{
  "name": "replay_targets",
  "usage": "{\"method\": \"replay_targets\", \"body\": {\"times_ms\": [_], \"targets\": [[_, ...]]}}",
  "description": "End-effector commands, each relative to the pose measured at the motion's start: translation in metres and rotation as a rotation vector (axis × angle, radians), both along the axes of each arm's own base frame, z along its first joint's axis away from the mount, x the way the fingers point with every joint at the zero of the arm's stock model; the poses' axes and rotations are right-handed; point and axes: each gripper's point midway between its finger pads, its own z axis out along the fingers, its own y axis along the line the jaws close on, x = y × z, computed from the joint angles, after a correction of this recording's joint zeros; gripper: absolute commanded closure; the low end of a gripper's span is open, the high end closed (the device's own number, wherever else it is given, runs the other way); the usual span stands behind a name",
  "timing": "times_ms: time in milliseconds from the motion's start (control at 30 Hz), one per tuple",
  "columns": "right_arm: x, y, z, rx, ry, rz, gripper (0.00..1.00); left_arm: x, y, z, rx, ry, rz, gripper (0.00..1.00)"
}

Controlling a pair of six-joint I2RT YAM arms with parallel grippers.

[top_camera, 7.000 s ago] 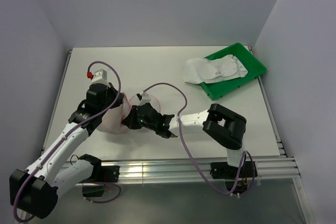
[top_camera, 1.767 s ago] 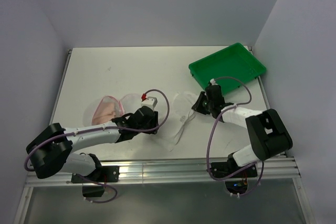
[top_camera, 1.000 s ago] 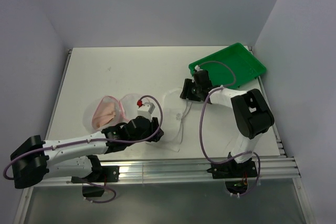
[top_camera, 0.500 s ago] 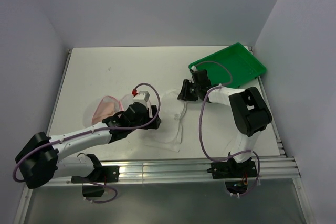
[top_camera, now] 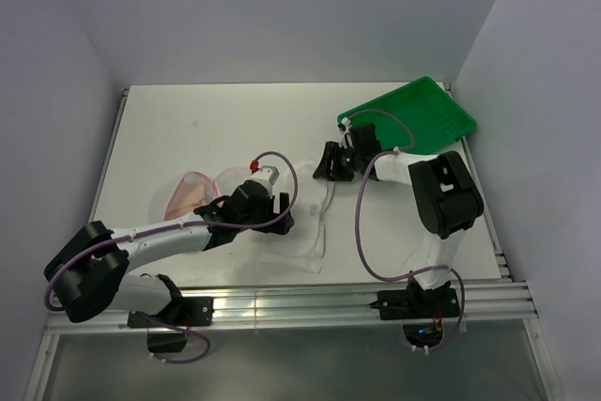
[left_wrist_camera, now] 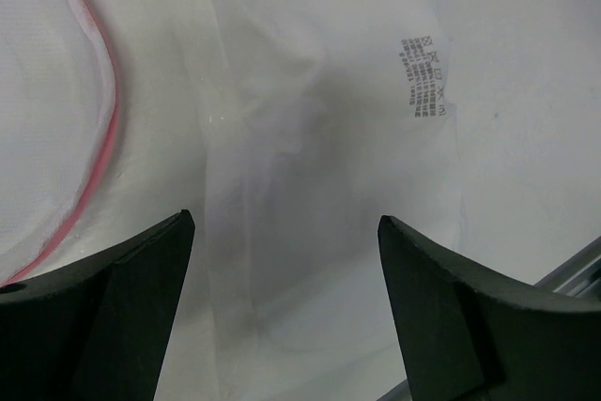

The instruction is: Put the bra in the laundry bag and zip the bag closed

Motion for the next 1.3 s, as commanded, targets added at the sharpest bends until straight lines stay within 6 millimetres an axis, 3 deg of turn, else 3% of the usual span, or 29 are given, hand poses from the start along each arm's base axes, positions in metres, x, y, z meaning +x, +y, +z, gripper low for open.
{"method": "replay_targets", "body": {"times_ms": [0,100,167,200,267,300,400,600,800,1000,1133,1267], "targets": [[0.006,0.01,0.013,0.051,-0.038,0.069,0.38,0.007,-0.011,0.012,-0.065,-0.04,-0.038,0.13],[0.0,0.009,0.009,0.044,-0.034,0.081,0.37,0.008,-0.01,0.006,-0.077,-0.025,-0.047,0.13],[-0.001,0.009,0.009,0.048,-0.031,0.081,0.43,0.005,-0.014,0.005,-0.094,-0.018,-0.065,0.14],[-0.002,0.009,0.01,0.055,-0.033,0.078,0.54,0.004,-0.014,0.004,-0.096,-0.013,-0.069,0.14],[0.0,0.013,0.018,0.084,-0.053,0.076,0.66,0.003,-0.012,0.001,-0.093,-0.006,-0.065,0.14],[0.002,0.014,0.023,0.097,-0.065,0.074,0.81,0.002,-0.011,-0.001,-0.09,-0.004,-0.064,0.14],[0.009,0.015,0.048,0.13,-0.145,0.052,1.0,0.001,-0.008,-0.002,-0.085,-0.01,-0.068,0.13],[0.002,0.012,0.121,0.177,-0.356,0.07,1.0,0.0,-0.011,0.005,-0.127,-0.034,-0.108,0.09],[-0.021,0.01,0.193,0.229,-0.518,0.129,1.0,-0.009,-0.024,0.021,-0.227,-0.058,-0.192,0.07],[-0.042,0.009,0.242,0.261,-0.615,0.172,1.0,-0.007,-0.024,0.045,-0.267,-0.128,-0.206,0.07],[-0.054,0.008,0.266,0.279,-0.658,0.196,1.0,-0.002,-0.015,0.07,-0.278,-0.207,-0.167,0.07],[-0.067,0.008,0.287,0.318,-0.699,0.217,1.0,0.006,0.002,0.08,-0.262,-0.265,-0.083,0.05]]}}
